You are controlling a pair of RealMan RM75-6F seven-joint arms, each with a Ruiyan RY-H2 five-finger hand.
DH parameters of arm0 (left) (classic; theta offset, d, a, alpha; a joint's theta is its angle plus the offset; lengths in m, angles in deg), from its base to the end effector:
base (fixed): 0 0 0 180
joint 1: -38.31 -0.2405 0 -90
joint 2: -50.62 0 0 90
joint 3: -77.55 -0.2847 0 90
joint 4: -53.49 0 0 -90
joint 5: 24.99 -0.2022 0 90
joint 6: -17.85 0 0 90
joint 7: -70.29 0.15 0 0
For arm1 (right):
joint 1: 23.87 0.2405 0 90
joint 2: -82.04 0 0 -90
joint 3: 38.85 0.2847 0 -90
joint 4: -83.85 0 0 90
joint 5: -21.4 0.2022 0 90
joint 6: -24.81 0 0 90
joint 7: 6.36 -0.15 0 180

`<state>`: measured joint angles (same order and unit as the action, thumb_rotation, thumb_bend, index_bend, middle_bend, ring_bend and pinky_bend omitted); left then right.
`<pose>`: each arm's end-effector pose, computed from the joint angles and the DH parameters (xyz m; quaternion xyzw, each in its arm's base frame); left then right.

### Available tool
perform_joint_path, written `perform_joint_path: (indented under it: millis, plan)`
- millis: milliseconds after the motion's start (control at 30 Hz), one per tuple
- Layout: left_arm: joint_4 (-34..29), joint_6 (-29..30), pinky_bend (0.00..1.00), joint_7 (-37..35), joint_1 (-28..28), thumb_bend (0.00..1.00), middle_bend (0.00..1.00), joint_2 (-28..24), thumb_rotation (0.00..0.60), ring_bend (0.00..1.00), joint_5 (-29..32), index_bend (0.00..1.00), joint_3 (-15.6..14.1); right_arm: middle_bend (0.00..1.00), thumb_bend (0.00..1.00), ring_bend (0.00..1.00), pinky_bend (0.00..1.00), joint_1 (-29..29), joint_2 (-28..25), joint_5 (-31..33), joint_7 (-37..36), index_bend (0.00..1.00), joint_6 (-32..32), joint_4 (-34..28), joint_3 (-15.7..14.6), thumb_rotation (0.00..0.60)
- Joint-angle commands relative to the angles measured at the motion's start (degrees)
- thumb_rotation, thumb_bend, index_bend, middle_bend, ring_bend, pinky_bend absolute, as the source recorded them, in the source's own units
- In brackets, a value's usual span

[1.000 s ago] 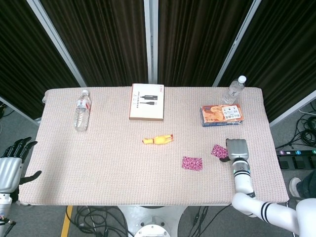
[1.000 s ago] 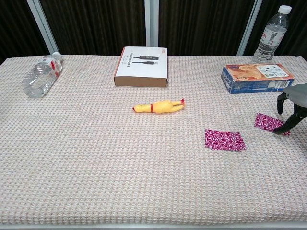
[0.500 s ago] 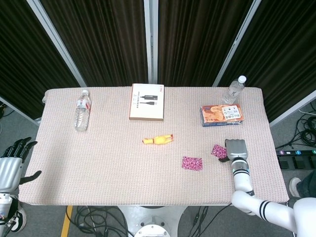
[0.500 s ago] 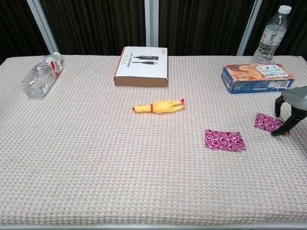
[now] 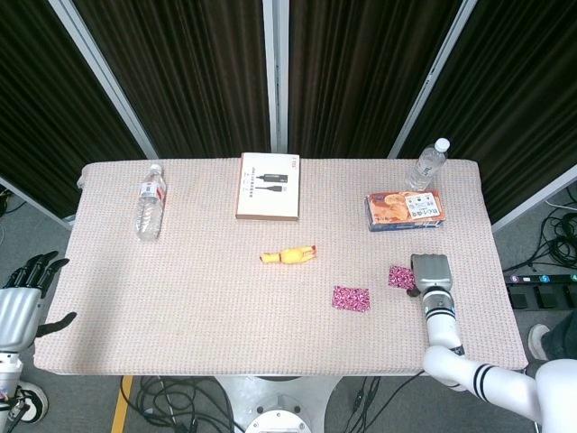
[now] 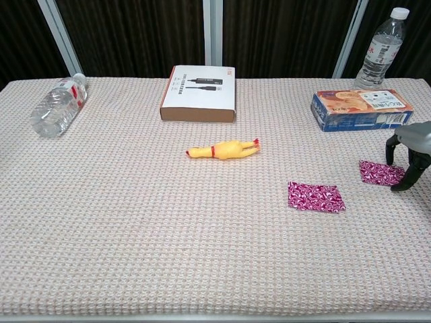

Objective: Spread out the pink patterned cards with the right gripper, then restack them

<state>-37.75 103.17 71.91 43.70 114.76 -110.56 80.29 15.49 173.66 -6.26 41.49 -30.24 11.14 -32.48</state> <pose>-0.3363 0.1916 0.1812 -0.6013 -0.3716 -0.3783 0.5977 -0.3084 -0.3612 -0.0077 0.6817 -0.4369 0.0807 0.5813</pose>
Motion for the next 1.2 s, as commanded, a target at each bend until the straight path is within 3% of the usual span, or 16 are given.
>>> perform_joint_path:
  millis: [33,400,867,1200]
  plan:
    - [0.02,-0.02,0.24,0.01,0.02,0.00,0.22,0.02,0.596,0.13,-0.02,0.23,-0.02,1.00,0.06,0.86,0.90,0.08,0.04,0.21,0.10,0.40,0.07,0.02,-0.11,0.547]
    - [-0.02,0.09,0.24,0.02,0.01,0.00,0.22,0.02,0.596,0.13,-0.17,0.23,-0.06,1.00,0.07,0.86,0.90,0.34,-0.53,0.05,-0.05,0.43,-0.62,-1.31,-0.22,0.590]
    - [-0.42,0.73,0.24,-0.23,-0.19,0.00,0.22,-0.42,0.597,0.13,-0.38,0.23,0.05,1.00,0.06,0.86,0.90,1.37,-4.69,-2.25,1.42,0.43,-6.48,-12.32,0.72,0.588]
    - [-1.14,1.45,0.24,-0.03,-0.36,0.00,0.22,-0.81,0.597,0.13,-1.22,0.23,-0.09,1.00,0.06,0.86,0.90,2.33,-1.94,-3.47,3.56,0.43,-10.84,-18.36,-0.07,0.589]
